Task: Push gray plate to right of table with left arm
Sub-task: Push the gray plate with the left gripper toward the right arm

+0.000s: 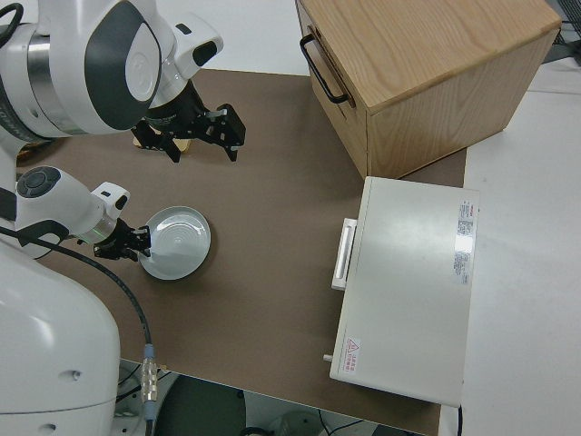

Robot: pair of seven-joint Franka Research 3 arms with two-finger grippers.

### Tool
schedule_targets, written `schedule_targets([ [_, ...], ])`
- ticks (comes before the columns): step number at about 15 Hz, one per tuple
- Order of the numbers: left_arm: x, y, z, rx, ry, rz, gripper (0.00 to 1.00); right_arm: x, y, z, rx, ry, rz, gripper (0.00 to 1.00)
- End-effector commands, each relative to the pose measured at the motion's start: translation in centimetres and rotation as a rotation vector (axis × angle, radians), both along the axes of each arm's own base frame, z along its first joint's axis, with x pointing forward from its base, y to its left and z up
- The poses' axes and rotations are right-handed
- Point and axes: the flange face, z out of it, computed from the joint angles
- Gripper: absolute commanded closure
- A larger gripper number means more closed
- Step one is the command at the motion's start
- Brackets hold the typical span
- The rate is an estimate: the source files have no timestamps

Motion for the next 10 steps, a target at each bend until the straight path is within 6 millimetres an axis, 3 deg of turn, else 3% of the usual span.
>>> schedule_targets([
  [1, 1.1, -0.5, 1.3, 0.020, 0.005, 0.013, 0.00, -0.3, -0.1, 0.4, 0.004, 0.005, -0.015, 0.017],
  [6, 2.0, 0.0, 4.1, 0.059, 0.032, -0.008, 0.00, -0.3, -0.2, 0.4, 0.004, 0.005, -0.017, 0.017],
  [10, 4.3, 3.9, 7.9, 0.080, 0.047, -0.112, 0.00, -0.3, -0.1, 0.4, 0.002, 0.004, -0.015, 0.017],
])
